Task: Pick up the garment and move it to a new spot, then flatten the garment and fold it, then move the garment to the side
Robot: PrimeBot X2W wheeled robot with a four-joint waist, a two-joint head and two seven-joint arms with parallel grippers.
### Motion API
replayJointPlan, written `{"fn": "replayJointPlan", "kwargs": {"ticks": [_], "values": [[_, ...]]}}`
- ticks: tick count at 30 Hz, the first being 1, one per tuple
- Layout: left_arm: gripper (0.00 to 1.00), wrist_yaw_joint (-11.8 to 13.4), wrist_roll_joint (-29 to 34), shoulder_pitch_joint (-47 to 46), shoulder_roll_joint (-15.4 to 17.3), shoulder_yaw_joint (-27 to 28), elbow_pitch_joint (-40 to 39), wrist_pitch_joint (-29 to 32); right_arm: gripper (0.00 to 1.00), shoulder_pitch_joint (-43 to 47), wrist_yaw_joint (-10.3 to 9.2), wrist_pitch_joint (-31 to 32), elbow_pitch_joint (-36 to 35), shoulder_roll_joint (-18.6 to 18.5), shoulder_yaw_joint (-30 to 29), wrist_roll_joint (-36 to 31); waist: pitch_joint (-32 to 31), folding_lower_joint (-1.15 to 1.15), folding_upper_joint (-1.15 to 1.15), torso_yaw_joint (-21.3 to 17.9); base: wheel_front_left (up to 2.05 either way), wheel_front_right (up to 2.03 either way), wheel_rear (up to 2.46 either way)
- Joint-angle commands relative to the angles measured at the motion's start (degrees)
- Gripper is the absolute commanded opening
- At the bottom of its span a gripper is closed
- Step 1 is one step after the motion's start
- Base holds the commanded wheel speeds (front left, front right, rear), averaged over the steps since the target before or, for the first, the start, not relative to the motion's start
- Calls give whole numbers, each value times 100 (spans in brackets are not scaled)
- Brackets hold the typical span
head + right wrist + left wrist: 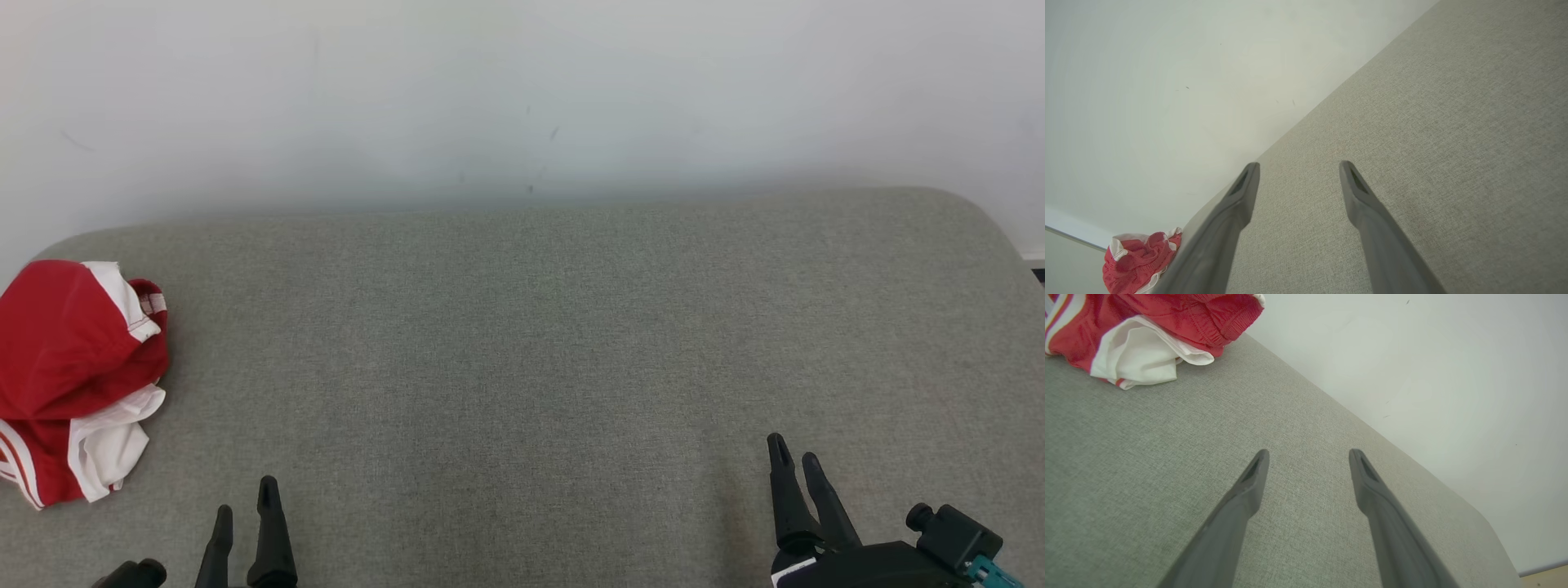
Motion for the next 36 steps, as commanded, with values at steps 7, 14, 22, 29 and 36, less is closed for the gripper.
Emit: {"fn": "replayJointPlan", "kwargs": {"ticks": [7, 14, 22, 29, 36], "values": [[100, 75, 633, 77, 42, -56, -121, -162, 100, 29, -6, -160, -108, -6, 58, -646, -6, -1, 0, 8, 0, 0, 0], [100, 113, 1174, 141, 69, -153, -156, -274, 100, 79, -6, -275, -164, -6, 88, -1109, -3, -1, 0, 27, 0, 0, 0], [100, 172, 1701, 177, 133, -266, -219, -390, 100, 123, -7, -387, -193, -6, 137, -1603, 12, -1, 0, 40, 0, 0, 0], [100, 182, 2086, 260, 164, -345, -271, -486, 100, 164, -8, -488, -177, -6, 160, -2010, 17, -1, 0, 40, 0, 0, 0], [100, 154, 2419, 320, 193, -421, -303, -571, 100, 204, -8, -570, -185, -6, 158, -2346, 20, -1, 0, 47, 0, 0, 0]]}}
